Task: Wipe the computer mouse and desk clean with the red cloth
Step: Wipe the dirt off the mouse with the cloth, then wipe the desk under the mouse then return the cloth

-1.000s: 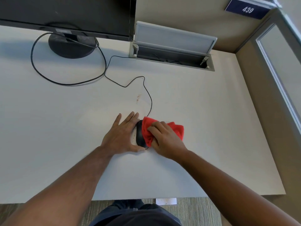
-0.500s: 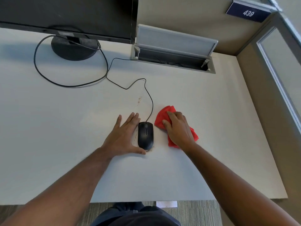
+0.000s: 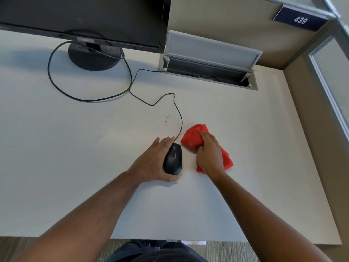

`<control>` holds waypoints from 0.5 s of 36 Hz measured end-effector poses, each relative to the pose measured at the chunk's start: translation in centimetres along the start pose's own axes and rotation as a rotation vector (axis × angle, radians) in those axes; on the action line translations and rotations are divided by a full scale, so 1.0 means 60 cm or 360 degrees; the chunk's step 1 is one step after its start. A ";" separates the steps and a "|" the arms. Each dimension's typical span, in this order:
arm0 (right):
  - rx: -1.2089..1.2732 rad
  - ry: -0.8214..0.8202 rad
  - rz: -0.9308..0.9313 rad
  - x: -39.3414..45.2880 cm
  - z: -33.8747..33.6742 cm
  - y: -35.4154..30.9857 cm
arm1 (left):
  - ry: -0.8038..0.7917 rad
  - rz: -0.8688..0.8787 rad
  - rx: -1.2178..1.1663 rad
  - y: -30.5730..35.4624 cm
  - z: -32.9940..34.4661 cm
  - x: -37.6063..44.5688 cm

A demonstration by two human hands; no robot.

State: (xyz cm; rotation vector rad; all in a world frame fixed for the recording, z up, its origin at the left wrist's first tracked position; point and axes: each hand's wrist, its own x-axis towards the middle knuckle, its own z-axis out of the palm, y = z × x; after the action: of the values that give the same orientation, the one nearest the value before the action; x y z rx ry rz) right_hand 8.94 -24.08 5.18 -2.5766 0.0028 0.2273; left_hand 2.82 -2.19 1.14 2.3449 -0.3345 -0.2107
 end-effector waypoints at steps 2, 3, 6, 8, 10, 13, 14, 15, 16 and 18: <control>0.0210 0.0135 0.0071 0.021 -0.004 -0.010 | 0.0058 -0.0032 -0.0095 0.000 -0.009 0.004; 0.0293 0.0186 0.0110 0.035 -0.005 -0.017 | 0.0091 -0.0047 -0.0132 -0.001 -0.015 0.006; 0.0392 0.0248 0.0175 0.081 -0.004 -0.036 | 0.0185 -0.0090 -0.0175 -0.007 -0.036 0.015; 0.0367 0.0274 0.0146 0.114 -0.002 -0.046 | 0.0234 -0.0130 -0.0188 -0.016 -0.049 0.020; 0.0285 0.0292 0.0093 0.145 0.002 -0.053 | 0.0269 -0.0192 -0.0208 -0.027 -0.062 0.023; 0.0024 0.0347 0.0078 0.182 0.013 -0.063 | 0.0300 -0.0292 -0.0224 -0.045 -0.082 0.025; -0.0046 0.0345 0.0121 0.190 0.018 -0.068 | 0.0310 -0.0307 -0.0216 -0.050 -0.088 0.025; -0.0072 0.0316 0.0179 0.197 0.022 -0.075 | 0.0324 -0.0316 -0.0207 -0.055 -0.093 0.025; -0.0071 0.0276 0.0227 0.202 0.028 -0.082 | 0.0342 -0.0324 -0.0205 -0.060 -0.097 0.024; -0.0060 0.0178 0.0237 0.210 0.041 -0.096 | 0.0381 -0.0349 -0.0210 -0.067 -0.103 0.023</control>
State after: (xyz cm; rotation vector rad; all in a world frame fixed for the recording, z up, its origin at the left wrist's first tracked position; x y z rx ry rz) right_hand 21.23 -17.35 4.11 -2.6259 0.2342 0.1393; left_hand 6.38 4.28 2.62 2.2434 0.0527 -0.0528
